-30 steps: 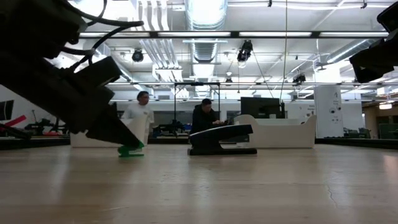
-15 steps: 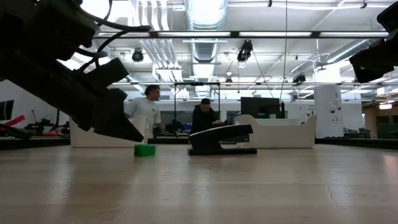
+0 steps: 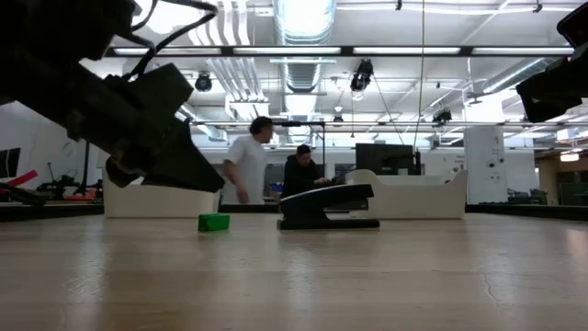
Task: Pick and place Stapler, Stapler remover, tape
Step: Put the green stapler into the left white bin
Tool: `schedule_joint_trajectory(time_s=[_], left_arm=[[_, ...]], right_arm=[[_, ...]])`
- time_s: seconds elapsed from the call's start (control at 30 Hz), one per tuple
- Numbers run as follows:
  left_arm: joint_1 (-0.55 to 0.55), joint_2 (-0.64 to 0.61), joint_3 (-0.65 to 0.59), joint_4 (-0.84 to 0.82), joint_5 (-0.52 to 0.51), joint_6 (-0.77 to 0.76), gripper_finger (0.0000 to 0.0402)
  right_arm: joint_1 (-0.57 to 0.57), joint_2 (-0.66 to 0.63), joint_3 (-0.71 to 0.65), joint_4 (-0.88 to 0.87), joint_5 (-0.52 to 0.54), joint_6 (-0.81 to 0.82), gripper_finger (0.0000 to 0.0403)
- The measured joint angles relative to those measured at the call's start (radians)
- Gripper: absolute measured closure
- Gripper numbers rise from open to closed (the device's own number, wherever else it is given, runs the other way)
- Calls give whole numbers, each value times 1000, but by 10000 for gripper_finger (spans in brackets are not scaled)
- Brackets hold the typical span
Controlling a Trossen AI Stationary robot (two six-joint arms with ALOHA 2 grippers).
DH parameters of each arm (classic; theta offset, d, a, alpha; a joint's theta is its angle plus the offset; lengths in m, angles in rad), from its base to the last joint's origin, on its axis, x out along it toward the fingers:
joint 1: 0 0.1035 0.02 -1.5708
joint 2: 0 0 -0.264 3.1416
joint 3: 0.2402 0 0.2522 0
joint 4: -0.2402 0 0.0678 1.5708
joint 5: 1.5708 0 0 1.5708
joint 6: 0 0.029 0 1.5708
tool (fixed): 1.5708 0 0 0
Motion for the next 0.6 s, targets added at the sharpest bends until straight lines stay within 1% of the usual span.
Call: schedule_joint_trajectory(time_s=[0.07, 0.2, 0.3, 0.4, 0.6], left_arm=[[-2, 5, 9, 1, 16, -1, 286], [-2, 30, 24, -2, 18, -21, 211], [-3, 54, 29, -17, 23, -35, 170], [-2, 86, 30, -18, 15, -43, 151], [-2, 126, 30, -16, 10, -51, 148]], right_arm=[[0, 0, 0, 0, 0, 0, 394], [0, 0, 0, 0, 0, 0, 394], [0, 0, 0, 0, 0, 0, 394], [0, 0, 0, 0, 0, 0, 394], [0, 0, 0, 0, 0, 0, 394]])
